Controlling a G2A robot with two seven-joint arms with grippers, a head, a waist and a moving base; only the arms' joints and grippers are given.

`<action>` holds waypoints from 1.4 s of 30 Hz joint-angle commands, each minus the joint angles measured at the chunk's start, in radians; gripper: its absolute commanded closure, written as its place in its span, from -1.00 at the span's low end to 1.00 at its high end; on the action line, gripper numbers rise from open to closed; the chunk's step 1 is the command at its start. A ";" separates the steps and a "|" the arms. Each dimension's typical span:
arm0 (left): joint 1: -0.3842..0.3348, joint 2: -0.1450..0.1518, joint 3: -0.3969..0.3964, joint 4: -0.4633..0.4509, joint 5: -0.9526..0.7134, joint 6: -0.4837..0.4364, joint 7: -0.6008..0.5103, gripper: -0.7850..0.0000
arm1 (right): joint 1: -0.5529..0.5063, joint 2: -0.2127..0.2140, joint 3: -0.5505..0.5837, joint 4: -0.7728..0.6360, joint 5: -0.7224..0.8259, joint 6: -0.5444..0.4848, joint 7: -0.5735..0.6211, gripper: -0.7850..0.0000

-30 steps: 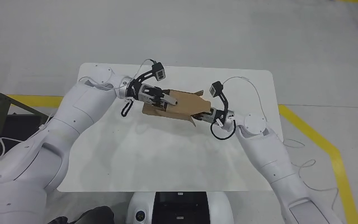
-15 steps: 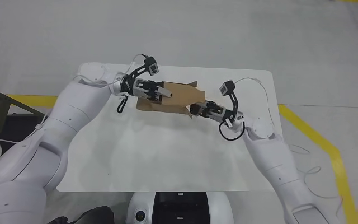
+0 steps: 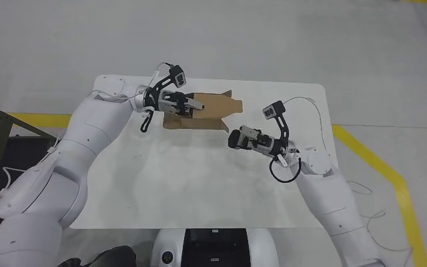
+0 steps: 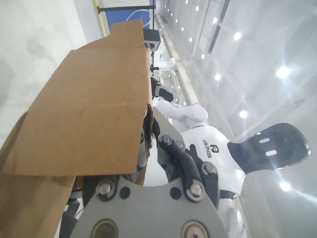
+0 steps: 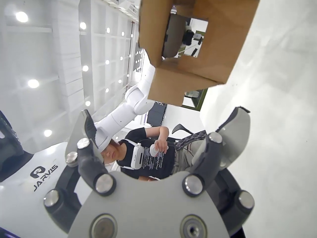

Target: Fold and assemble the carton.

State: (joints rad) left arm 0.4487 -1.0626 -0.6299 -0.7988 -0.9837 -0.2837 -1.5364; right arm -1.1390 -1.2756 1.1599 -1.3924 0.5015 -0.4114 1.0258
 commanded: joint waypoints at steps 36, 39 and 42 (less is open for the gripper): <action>0.067 -0.003 -0.018 -0.061 0.050 0.008 0.001 1.00 | 0.003 0.007 -0.013 -0.099 0.003 0.034 -0.053 -1.00; 0.069 0.004 -0.002 -0.085 0.022 0.024 0.001 1.00 | 0.009 0.006 -0.021 -0.092 0.012 0.028 -0.045 -1.00; 0.068 0.014 0.018 -0.109 -0.005 0.044 0.001 1.00 | 0.015 0.004 -0.030 -0.082 0.034 0.013 -0.025 -1.00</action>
State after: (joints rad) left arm 0.5176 -1.0517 -0.6182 -0.9022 -0.9827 -0.2445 -1.5359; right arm -1.1256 -1.2713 1.1317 -1.4772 0.5295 -0.3937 0.9953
